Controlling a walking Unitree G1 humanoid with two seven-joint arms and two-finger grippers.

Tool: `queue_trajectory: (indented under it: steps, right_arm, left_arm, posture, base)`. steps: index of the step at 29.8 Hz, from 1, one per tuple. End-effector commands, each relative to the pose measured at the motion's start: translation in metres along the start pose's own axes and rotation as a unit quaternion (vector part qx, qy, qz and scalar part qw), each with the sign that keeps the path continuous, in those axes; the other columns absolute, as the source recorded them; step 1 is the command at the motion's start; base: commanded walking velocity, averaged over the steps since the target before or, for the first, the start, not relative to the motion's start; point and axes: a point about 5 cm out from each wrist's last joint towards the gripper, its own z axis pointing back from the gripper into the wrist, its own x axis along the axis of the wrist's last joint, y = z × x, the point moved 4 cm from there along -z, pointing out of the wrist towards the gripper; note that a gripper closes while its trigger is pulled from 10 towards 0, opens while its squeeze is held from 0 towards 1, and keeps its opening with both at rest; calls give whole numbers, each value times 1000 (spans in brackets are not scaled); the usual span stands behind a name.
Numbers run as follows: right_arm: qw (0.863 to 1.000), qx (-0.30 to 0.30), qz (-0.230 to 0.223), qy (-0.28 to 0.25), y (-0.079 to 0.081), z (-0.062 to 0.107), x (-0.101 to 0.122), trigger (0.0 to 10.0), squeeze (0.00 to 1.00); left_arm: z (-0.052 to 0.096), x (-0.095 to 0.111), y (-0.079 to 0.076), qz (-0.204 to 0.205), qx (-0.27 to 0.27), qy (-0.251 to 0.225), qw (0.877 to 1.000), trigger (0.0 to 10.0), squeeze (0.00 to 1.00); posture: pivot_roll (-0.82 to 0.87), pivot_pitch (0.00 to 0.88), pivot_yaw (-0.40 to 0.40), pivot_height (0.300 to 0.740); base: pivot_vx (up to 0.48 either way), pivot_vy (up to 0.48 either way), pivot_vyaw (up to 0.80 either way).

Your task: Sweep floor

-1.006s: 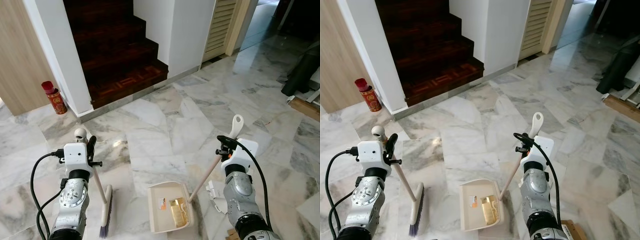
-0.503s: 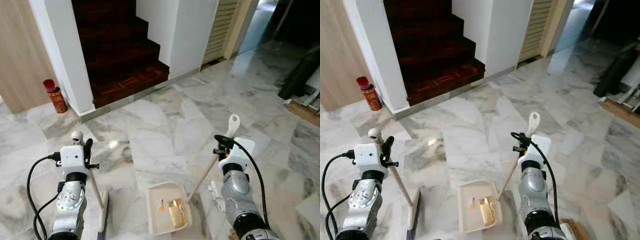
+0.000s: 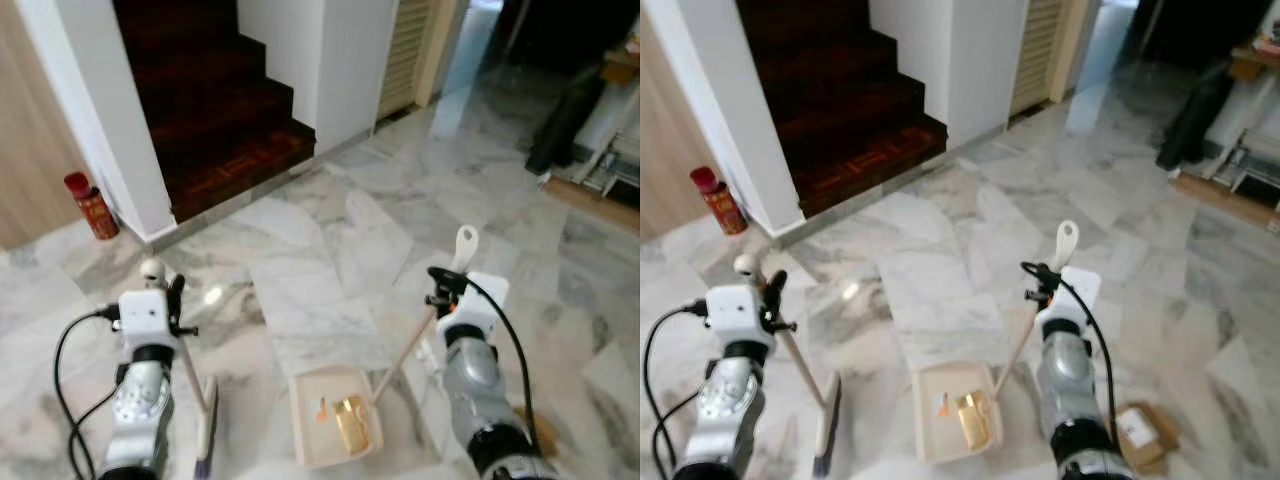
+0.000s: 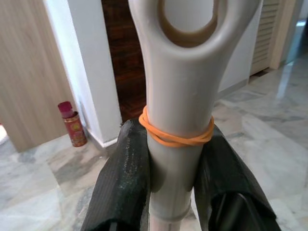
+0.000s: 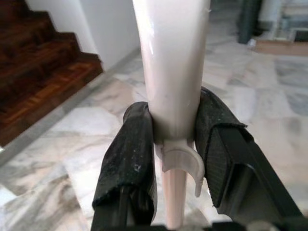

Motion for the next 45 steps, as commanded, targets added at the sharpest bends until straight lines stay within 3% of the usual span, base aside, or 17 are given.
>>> queue_trajectory:
  steps: [1,45]
  right_arm:
    - [1000,12,-4,-28,9,-6,16,10000,0]
    - [999,31,-2,-21,18,-5,13,10000,0]
  left_arm:
    - [-4,11,2,-4,2,-20,1000,10000,0]
    - [-5,15,-2,-5,-9,-23,1000,10000,0]
  posture:
    - [111,0,-41,740]
    - [109,0,-41,740]
  base:
    - [0,304,0]
    - [0,307,0]
